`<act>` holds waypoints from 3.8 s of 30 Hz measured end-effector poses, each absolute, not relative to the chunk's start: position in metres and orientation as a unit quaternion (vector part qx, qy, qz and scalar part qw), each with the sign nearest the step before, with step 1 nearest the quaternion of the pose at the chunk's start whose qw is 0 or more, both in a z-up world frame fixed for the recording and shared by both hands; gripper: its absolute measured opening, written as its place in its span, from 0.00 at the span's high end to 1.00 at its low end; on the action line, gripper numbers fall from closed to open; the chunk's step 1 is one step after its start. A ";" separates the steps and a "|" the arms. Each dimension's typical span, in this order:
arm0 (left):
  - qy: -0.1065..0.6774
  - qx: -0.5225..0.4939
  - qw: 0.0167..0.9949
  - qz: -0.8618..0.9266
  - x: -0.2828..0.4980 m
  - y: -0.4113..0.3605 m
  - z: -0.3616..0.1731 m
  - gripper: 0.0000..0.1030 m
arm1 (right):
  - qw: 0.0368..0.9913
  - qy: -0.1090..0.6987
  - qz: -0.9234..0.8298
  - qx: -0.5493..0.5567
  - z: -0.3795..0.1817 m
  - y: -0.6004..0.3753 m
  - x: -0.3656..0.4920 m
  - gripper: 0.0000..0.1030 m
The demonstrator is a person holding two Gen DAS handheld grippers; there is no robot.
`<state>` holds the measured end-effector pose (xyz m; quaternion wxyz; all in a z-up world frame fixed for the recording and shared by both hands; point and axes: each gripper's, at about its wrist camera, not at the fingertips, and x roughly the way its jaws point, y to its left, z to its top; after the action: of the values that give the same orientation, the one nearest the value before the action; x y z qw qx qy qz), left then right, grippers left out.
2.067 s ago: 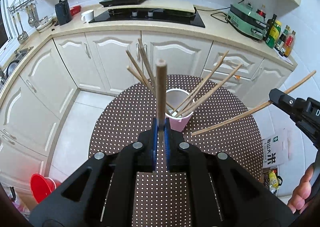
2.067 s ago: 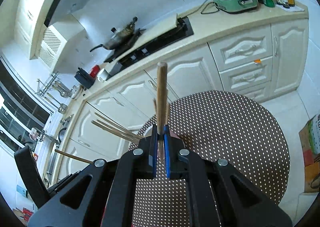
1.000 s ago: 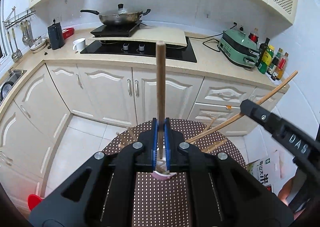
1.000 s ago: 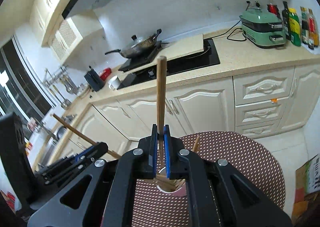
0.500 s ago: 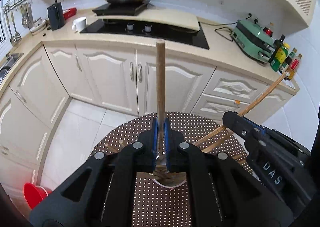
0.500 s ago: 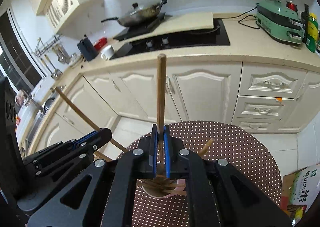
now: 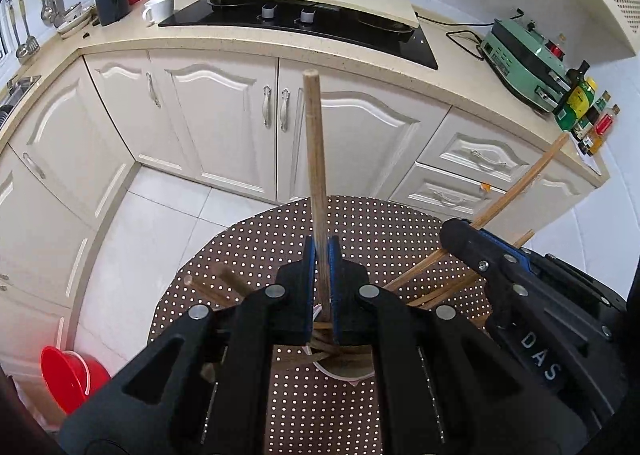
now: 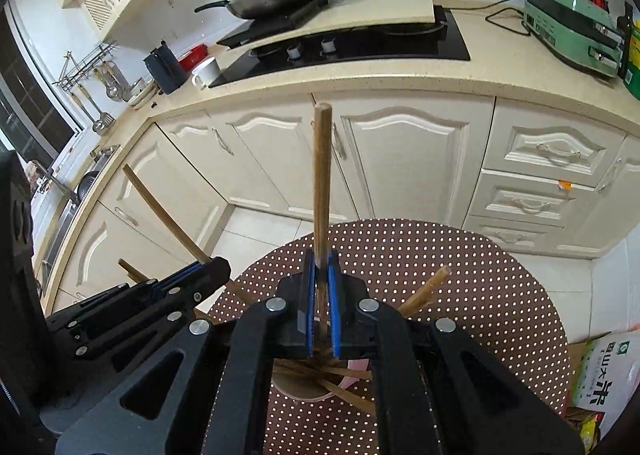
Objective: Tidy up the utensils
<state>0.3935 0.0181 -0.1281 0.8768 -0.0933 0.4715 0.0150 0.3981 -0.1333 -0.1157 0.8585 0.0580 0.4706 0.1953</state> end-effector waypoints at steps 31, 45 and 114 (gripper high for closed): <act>0.470 -0.089 0.877 -0.047 0.382 0.014 -0.129 0.93 | 0.848 0.488 0.187 0.087 -0.114 -0.145 0.390 0.62; 0.458 -0.071 0.885 -0.043 0.373 0.013 -0.113 0.93 | 0.857 0.467 0.195 0.100 -0.096 -0.149 0.381 0.56; 0.291 -0.033 0.956 -0.011 0.015 0.024 -0.003 0.50 | 0.930 0.325 0.161 0.064 0.019 -0.202 0.019 0.09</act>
<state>0.0145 0.0240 -0.0032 0.9561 -0.0334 0.2911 -0.0113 0.0186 -0.2024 0.0189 0.9297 0.0635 0.3251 0.1610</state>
